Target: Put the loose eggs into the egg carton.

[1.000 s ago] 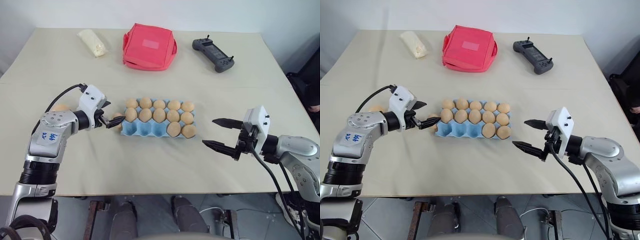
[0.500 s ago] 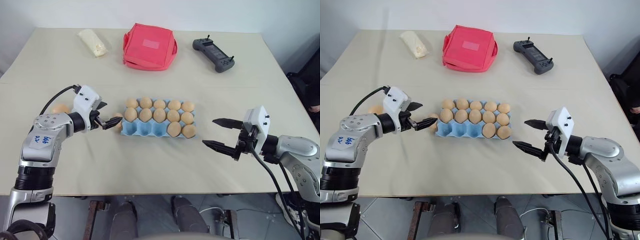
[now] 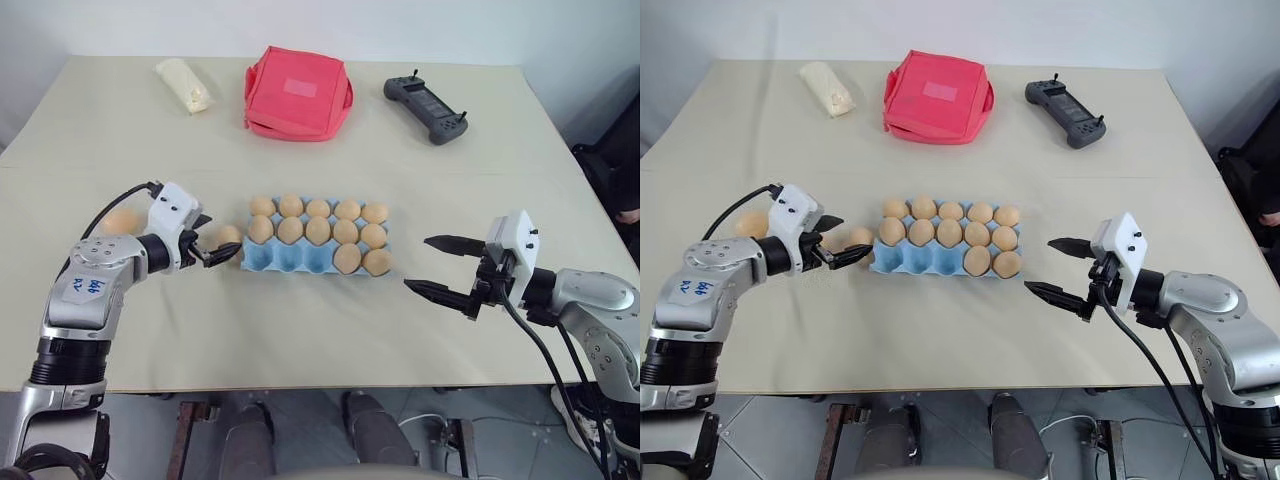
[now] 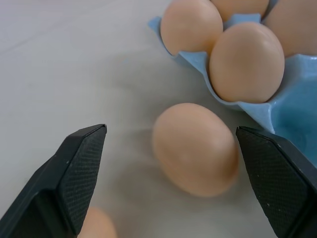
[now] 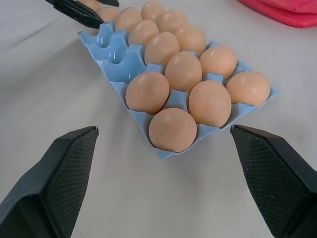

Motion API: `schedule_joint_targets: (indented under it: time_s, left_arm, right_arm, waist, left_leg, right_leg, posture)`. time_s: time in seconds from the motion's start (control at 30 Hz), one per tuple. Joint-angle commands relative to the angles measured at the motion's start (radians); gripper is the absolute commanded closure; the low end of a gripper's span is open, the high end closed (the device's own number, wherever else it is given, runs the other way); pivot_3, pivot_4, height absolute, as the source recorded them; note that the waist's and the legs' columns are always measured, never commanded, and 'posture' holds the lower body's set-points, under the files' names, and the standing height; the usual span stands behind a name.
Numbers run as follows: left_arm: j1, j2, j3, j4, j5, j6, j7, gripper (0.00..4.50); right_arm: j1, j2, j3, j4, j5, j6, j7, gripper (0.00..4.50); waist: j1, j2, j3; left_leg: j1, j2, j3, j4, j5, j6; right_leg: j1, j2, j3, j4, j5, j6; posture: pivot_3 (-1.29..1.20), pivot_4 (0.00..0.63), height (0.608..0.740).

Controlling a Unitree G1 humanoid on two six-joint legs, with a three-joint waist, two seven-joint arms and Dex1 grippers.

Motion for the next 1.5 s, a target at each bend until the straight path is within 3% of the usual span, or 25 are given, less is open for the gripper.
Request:
schedule_joint_targets:
  time_s: [0.03,0.4,0.5,0.7,0.77,1.13,1.5]
  left_arm:
    - [-0.032,0.006,-0.005,-0.003,0.011,-0.027,-0.012,0.04]
    - [-0.083,0.003,-0.044,0.076,0.029,-0.063,-0.043,0.04]
    - [-0.091,0.007,-0.057,0.086,0.034,-0.057,-0.057,0.63]
    - [-0.074,0.015,-0.056,0.061,0.033,-0.042,-0.064,2.49]
    - [-0.069,0.017,-0.051,0.052,0.031,-0.038,-0.064,2.86]
    - [-0.080,-0.002,0.022,0.019,-0.011,-0.043,-0.031,3.00]
    - [-0.078,-0.021,0.149,-0.064,-0.226,0.040,-0.115,3.00]
  right_arm:
    - [0.001,-0.003,-0.025,-0.019,0.010,-0.008,-0.003,0.00]
    - [0.015,-0.001,-0.028,-0.029,0.013,-0.010,-0.015,0.00]
    - [0.016,-0.002,-0.029,-0.029,0.013,-0.010,-0.016,0.00]
    - [0.018,-0.002,-0.029,-0.030,0.012,-0.012,-0.016,0.00]
    - [0.015,-0.003,-0.026,-0.027,0.011,-0.013,-0.014,0.00]
    - [0.007,-0.004,-0.022,-0.021,0.007,-0.016,-0.009,0.00]
    - [0.009,0.000,-0.031,-0.021,0.008,-0.018,-0.017,0.00]
  waist:
    - [0.000,0.000,0.000]
    - [0.001,0.000,0.000]
    - [0.001,0.000,0.000]
    - [0.001,0.000,0.000]
    - [0.001,0.000,0.000]
    - [0.001,0.000,0.000]
    - [0.001,0.000,0.000]
  left_leg:
    - [0.000,0.000,0.000,0.000,0.000,0.000]
    - [0.000,0.000,0.000,0.000,0.000,0.000]
    - [0.000,0.000,0.000,0.000,0.000,0.000]
    - [0.000,0.000,0.000,0.000,0.000,0.000]
    - [0.000,0.000,0.000,0.000,0.000,0.000]
    - [0.000,0.000,0.000,0.000,0.000,0.000]
    - [0.000,0.000,0.000,0.000,0.000,0.000]
  right_leg:
    - [0.000,0.000,0.000,0.000,0.000,0.000]
    - [0.000,0.000,0.000,0.000,0.000,0.000]
    - [0.000,0.000,0.000,0.000,0.000,0.000]
    - [0.000,0.000,0.000,0.000,0.000,0.000]
    - [0.000,0.000,0.000,0.000,0.000,0.000]
    - [0.000,0.000,0.000,0.000,0.000,0.000]
    - [0.000,0.000,0.000,0.001,0.000,0.000]
  posture:
    - [0.00,0.150,0.740]
    - [0.00,0.150,0.740]
    - [0.00,0.150,0.740]
    - [0.00,0.150,0.740]
    - [0.00,0.150,0.740]
    - [0.00,0.150,0.740]
    - [0.00,0.150,0.740]
